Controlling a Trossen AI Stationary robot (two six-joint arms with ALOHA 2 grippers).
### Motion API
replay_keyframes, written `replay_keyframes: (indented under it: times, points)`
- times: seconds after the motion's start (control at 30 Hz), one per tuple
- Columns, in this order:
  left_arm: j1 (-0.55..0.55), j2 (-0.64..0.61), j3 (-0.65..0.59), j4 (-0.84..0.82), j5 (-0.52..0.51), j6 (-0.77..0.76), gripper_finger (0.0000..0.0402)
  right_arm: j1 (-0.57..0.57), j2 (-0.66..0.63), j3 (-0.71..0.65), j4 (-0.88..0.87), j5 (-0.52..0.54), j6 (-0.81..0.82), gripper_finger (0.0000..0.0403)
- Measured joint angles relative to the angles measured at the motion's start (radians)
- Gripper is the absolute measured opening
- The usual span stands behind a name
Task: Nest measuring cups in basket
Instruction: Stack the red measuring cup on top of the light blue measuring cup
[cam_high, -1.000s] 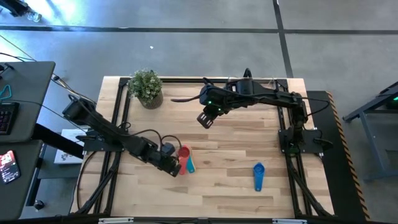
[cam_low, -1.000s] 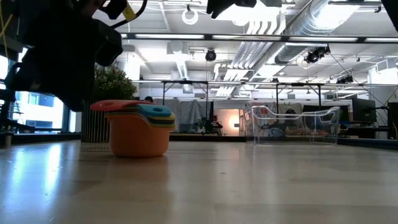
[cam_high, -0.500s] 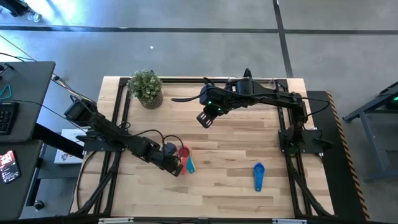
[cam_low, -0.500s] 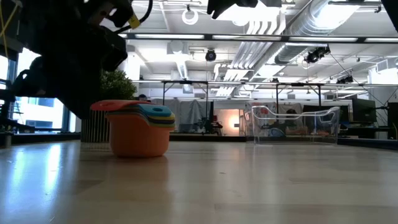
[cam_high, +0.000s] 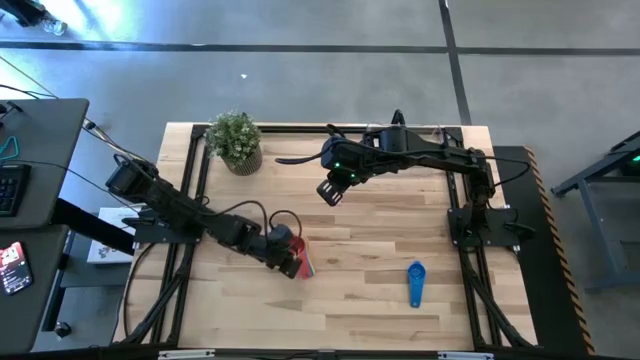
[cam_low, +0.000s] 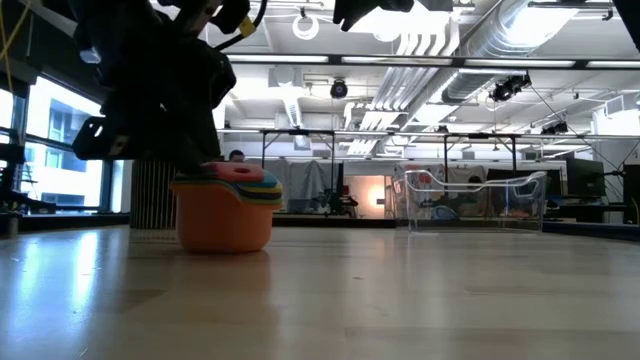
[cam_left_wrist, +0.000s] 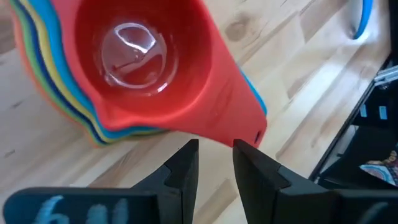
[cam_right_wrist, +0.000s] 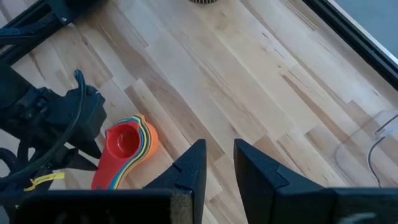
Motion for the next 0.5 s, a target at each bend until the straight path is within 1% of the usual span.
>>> replay_keyframes:
  times: [0.17,0.3,0.5]
  points:
    - [0.001,-0.004,0.0,0.011,0.007,0.015,0.009,0.0,0.0,0.0,-0.003,0.001,-0.002,0.0074]
    - [-0.002,-0.009,0.0,-0.007,0.066,0.048,0.009,0.0,0.0,0.0,-0.008,0.002,-0.002,0.0074]
    - [-0.02,-0.037,0.001,-0.01,0.067,0.074,0.009,0.0,0.0,0.0,-0.016,0.002,-0.002,0.0074]
